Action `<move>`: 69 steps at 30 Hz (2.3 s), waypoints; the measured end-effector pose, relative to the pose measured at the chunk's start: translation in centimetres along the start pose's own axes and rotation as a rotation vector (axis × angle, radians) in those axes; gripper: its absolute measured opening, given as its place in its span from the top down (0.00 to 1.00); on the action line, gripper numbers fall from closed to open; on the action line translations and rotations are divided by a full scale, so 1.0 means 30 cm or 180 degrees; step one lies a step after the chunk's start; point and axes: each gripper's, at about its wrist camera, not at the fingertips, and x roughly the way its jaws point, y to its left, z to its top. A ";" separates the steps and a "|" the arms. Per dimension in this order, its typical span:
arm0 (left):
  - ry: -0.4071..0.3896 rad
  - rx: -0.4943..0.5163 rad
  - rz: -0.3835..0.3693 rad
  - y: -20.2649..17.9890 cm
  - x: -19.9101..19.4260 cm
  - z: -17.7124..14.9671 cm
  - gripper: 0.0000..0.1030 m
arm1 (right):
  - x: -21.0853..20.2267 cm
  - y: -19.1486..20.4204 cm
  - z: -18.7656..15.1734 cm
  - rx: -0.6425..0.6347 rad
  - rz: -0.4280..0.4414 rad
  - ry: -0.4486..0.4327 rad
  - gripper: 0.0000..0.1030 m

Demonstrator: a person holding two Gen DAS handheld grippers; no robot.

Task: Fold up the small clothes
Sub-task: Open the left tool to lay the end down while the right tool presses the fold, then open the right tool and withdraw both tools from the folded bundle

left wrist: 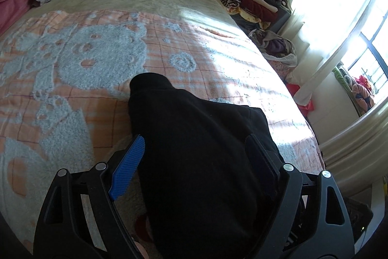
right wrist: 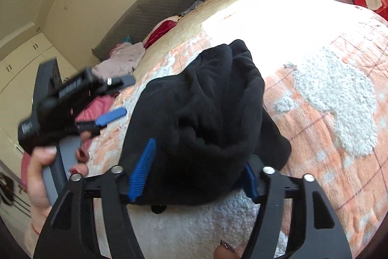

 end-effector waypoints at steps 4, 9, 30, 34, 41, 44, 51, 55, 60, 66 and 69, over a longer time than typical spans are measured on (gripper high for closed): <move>0.0078 0.0043 0.0158 0.031 -0.009 -0.045 0.25 | 0.023 0.001 0.060 -0.0053 -0.0153 0.0036 0.29; 0.0143 0.0203 0.0319 0.035 -0.016 -0.082 0.25 | 0.083 -0.044 0.107 0.0049 -0.0151 0.0177 0.32; 0.0287 0.0381 0.0371 0.023 -0.001 -0.155 0.22 | 0.112 -0.125 0.079 -0.0079 -0.0223 0.0007 0.62; 0.0275 0.0395 0.0364 0.027 -0.016 -0.164 0.22 | 0.075 -0.077 0.059 -0.0259 -0.0590 -0.0111 0.46; 0.0136 0.0384 0.0396 0.040 -0.100 -0.178 0.21 | -0.052 -0.012 0.005 -0.0523 -0.0925 -0.0321 0.31; 0.0027 0.0403 0.0383 0.037 -0.159 -0.188 0.19 | -0.136 0.035 -0.028 -0.0708 -0.0934 -0.0458 0.16; -0.0261 0.0549 0.0391 0.015 -0.316 -0.251 0.09 | -0.291 0.131 -0.111 -0.1000 -0.1000 -0.0731 0.05; -0.0347 0.0577 0.0401 0.028 -0.365 -0.327 0.09 | -0.337 0.174 -0.157 -0.1064 -0.0987 -0.0799 0.05; -0.0334 0.0645 0.0432 0.035 -0.382 -0.423 0.09 | -0.368 0.210 -0.219 -0.1098 -0.0962 -0.0826 0.05; -0.0285 0.0530 0.0453 0.050 -0.379 -0.486 0.09 | -0.353 0.218 -0.304 -0.1206 -0.1036 -0.0509 0.04; -0.0212 0.0482 0.0547 0.056 -0.357 -0.508 0.09 | -0.318 0.205 -0.352 -0.1230 -0.1208 -0.0324 0.04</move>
